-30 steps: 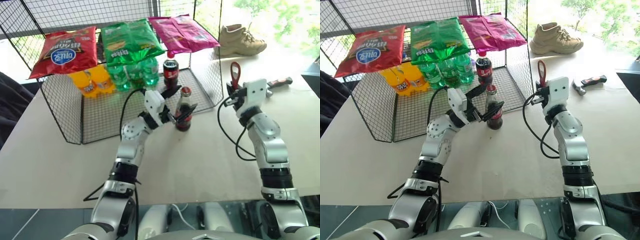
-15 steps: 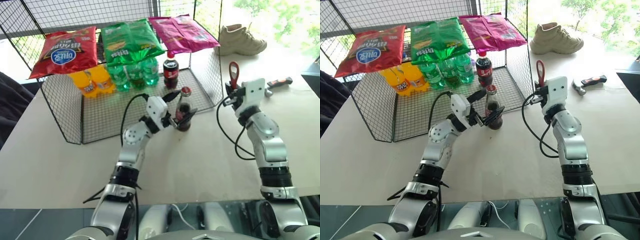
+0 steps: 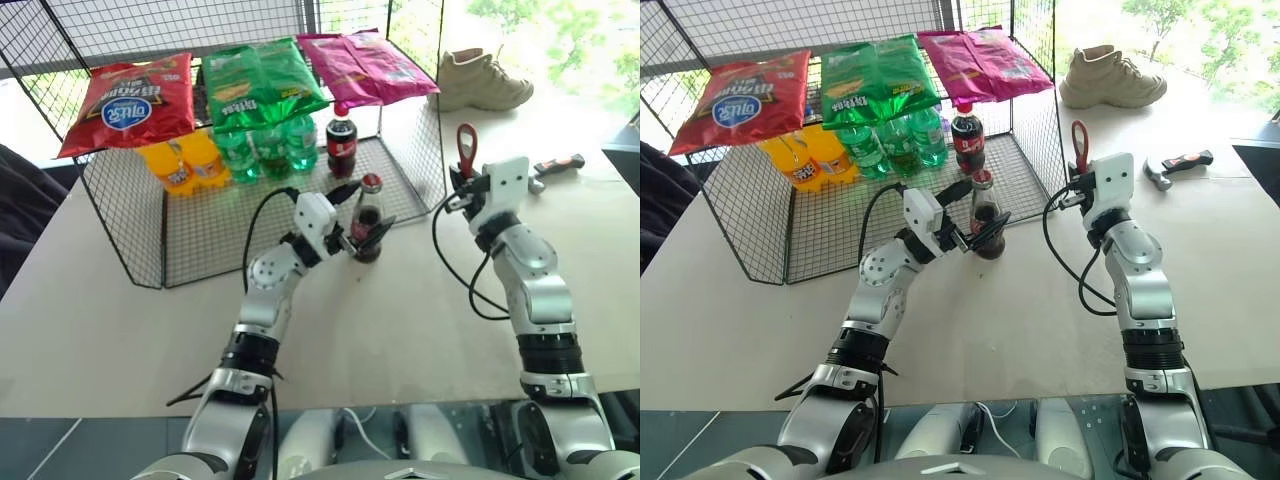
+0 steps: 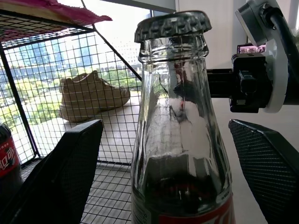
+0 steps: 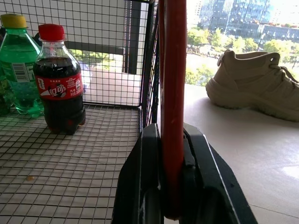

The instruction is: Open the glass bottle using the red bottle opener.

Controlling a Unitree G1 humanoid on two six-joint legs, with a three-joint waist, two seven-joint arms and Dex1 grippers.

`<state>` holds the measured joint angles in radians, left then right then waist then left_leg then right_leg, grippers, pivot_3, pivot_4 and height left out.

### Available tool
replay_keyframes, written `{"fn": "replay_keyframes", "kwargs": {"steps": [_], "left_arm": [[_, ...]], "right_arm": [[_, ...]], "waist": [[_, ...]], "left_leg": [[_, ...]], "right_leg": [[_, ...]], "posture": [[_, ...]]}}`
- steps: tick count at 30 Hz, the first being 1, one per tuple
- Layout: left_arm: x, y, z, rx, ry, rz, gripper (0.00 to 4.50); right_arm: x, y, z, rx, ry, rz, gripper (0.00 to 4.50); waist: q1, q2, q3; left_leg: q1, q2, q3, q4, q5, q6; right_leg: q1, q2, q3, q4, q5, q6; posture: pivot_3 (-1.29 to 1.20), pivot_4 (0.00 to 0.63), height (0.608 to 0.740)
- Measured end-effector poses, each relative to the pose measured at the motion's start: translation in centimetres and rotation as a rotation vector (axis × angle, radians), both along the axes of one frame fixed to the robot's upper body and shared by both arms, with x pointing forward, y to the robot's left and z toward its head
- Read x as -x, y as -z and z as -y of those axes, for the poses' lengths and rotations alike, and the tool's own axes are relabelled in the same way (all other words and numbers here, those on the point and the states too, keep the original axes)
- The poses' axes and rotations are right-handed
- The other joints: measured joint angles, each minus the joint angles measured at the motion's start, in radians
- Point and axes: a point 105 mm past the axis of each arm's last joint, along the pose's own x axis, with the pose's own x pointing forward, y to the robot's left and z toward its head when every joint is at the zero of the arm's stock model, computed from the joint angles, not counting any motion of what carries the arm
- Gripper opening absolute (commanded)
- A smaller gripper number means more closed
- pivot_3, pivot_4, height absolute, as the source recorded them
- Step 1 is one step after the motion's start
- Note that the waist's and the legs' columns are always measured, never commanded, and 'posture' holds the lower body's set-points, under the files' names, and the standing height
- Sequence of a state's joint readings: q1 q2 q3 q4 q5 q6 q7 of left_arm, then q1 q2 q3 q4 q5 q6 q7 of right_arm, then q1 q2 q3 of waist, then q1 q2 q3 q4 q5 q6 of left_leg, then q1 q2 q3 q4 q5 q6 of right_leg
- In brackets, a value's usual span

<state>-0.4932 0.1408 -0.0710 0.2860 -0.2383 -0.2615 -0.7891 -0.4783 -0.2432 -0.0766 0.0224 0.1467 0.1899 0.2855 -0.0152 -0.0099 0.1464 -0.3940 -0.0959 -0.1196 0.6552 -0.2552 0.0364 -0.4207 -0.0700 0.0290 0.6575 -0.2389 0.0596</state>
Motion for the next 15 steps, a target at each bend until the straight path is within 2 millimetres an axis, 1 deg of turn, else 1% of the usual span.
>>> {"fn": "replay_keyframes", "kwargs": {"steps": [13,15], "left_arm": [[0.03,-0.11,0.27,0.018,0.001,-0.003,4.44],[0.02,-0.15,0.24,0.025,0.002,-0.004,3.94]], "right_arm": [[0.03,0.10,-0.40,-0.006,-0.015,-0.002,0.00],[0.03,0.10,-0.42,-0.005,-0.016,-0.001,0.00]], "waist": [[0.000,0.000,0.000],[0.000,0.000,0.000]], "left_leg": [[0.000,0.000,0.000,0.000,0.000,0.000],[0.000,0.000,0.000,0.000,0.000,0.000]], "right_leg": [[0.000,0.000,0.000,0.000,0.000,0.000],[0.000,0.000,0.000,0.000,0.000,0.000]], "posture": [[0.00,0.150,0.740],[0.00,0.150,0.740]]}}
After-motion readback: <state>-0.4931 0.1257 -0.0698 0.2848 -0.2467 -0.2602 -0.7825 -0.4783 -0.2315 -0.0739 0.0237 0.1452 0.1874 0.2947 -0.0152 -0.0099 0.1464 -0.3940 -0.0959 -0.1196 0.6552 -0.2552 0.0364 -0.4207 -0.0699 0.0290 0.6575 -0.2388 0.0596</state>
